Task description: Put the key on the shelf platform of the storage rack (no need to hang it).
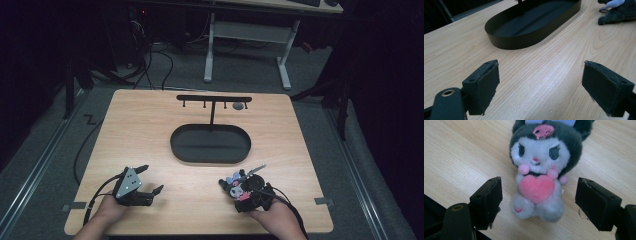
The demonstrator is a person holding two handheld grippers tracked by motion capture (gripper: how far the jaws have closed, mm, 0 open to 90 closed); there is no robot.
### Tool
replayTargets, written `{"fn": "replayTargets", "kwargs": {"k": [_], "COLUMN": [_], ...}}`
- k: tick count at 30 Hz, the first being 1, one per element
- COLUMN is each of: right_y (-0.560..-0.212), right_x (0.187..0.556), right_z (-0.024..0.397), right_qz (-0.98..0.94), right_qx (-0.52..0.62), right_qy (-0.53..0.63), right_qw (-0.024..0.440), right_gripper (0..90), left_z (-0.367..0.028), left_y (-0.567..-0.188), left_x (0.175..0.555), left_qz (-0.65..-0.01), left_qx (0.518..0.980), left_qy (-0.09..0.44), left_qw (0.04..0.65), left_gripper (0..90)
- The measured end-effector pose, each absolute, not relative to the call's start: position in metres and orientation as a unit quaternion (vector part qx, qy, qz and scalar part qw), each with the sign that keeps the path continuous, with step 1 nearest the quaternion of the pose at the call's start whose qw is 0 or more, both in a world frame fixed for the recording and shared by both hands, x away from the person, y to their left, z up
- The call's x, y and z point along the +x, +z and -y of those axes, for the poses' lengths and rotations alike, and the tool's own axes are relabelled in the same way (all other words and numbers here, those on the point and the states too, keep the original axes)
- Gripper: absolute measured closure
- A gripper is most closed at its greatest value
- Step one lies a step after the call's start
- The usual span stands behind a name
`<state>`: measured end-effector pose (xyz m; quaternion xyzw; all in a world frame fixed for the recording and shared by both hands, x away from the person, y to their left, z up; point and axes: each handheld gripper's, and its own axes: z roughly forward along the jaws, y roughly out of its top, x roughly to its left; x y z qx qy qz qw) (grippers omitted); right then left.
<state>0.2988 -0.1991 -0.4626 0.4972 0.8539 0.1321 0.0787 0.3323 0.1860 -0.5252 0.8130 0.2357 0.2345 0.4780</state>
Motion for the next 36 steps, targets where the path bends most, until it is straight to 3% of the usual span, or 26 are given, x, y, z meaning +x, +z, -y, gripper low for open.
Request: {"fn": "replayTargets", "kwargs": {"k": [11, 25, 36], "right_y": [-0.479, -0.484, -0.48], "right_x": [0.294, 0.293, 0.296], "right_z": [0.196, 0.204, 0.204], "right_qz": [-0.863, -0.857, -0.853], "right_qx": [0.486, 0.494, 0.5], "right_qy": [0.122, 0.128, 0.131], "right_qw": [0.07, 0.074, 0.074], "right_gripper": [20.0, 42.4, 47.6], "left_z": [-0.186, -0.186, -0.186], "left_y": [-0.525, -0.525, -0.525], "left_x": [0.332, 0.333, 0.332], "left_qz": [-0.236, -0.236, -0.236], "left_qx": [0.812, 0.813, 0.813], "left_qy": [0.234, 0.234, 0.235], "left_qw": [0.479, 0.478, 0.477], "left_gripper": [15.4, 15.4, 15.4]}}
